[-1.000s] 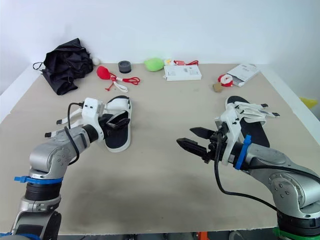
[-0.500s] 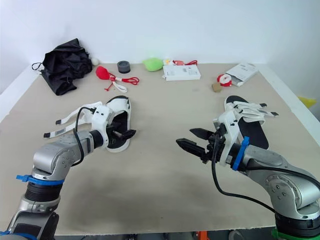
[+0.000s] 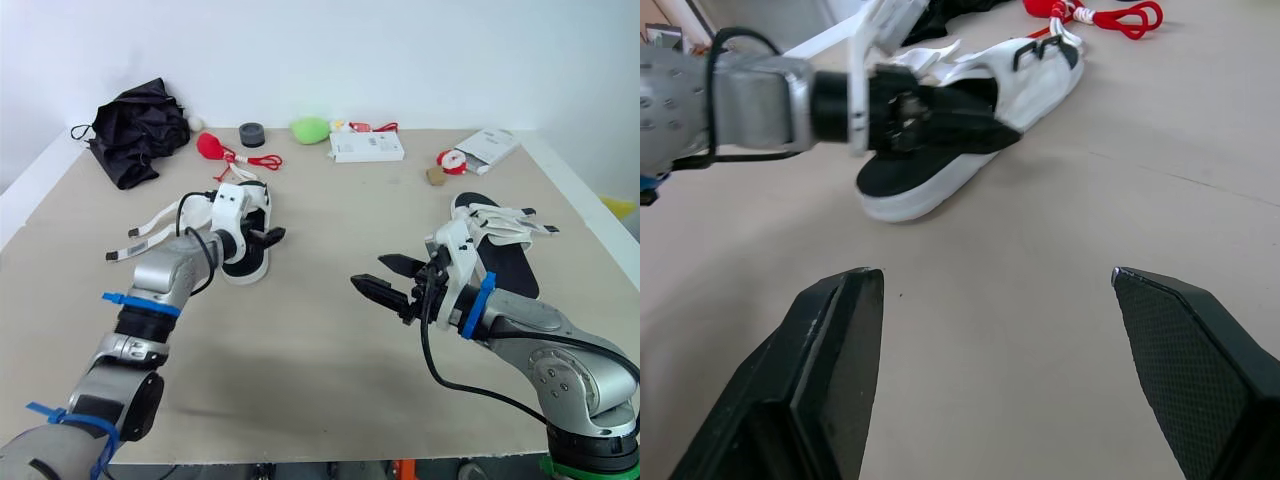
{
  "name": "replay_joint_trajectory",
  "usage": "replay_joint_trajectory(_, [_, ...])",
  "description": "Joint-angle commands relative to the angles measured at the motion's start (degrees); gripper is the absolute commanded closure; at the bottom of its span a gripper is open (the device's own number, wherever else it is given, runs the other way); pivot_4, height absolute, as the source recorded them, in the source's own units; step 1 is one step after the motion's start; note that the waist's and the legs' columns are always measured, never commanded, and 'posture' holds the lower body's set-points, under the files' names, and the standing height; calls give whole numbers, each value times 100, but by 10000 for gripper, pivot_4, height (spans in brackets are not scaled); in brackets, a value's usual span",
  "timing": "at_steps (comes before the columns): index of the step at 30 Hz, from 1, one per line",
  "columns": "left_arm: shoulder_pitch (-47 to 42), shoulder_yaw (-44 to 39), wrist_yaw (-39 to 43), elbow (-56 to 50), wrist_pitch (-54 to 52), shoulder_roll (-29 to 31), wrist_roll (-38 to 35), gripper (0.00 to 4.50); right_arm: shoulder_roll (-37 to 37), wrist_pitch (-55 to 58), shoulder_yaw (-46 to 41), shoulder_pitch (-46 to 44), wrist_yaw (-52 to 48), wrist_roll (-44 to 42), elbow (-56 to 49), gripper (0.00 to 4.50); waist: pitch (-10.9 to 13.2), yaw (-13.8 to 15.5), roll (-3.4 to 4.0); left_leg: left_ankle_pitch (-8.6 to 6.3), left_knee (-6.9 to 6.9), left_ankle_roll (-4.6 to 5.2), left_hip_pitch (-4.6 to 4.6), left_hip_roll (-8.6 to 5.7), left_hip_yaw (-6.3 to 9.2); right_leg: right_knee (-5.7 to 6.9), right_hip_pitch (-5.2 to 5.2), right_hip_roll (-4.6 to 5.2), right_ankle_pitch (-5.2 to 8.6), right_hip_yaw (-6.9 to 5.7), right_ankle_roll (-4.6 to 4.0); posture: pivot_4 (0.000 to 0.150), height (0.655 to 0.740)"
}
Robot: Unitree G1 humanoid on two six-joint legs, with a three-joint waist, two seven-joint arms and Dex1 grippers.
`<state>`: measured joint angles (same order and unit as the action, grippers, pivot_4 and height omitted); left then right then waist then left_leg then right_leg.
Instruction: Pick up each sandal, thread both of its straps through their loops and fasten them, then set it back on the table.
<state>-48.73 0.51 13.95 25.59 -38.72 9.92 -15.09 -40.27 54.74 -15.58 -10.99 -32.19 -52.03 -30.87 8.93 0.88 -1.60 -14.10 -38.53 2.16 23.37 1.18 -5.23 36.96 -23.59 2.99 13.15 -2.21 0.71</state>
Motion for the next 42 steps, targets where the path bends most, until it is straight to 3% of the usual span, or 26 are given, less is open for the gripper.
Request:
replay_joint_trajectory(1, [-304,-293,-389,498,232,-137,117,270,6,-113,-48,-23,21,-55,-96,5603,1,-9,-1,0,0,0,1,0,0,0,-1,0,0,1,0,1500,7400])
replay_joint_trajectory(18, [-1151,-713,-1272,2423,1518,-675,495,270,50,-104,-26,-46,82,-45,-34,5603,2,-19,-3,0,3,-1,4,0,-1,1,-7,-1,1,-1,3,1500,7400])
replay_joint_trajectory(21, [-1340,-731,-1290,2849,1887,-734,566,9112,59,-110,-4,-57,100,-24,-21,5603,2,-19,-3,0,2,-1,4,0,-2,0,-8,0,1,-2,4,1500,7400])
replay_joint_trajectory(29, [-1479,-747,-1200,3316,2317,-695,729,44503,34,-94,-65,-5,152,-60,-75,5603,3,-7,-6,-2,4,2,9,-11,-2,0,-9,13,1,-6,3,1500,7400])
replay_joint_trajectory(36, [-1341,-720,-923,3015,2305,-567,769,44503,13,-31,-150,11,173,-239,-187,5603,4,-18,-6,-2,4,2,8,-11,-1,0,-10,12,3,-8,6,1500,7400])
replay_joint_trajectory(42, [-466,-264,1029,976,1746,-226,387,44503,-124,-82,-505,146,-27,-821,-498,5603,4,-26,-6,-2,9,0,28,-11,-1,1,-29,12,-10,-5,-19,1500,7400])
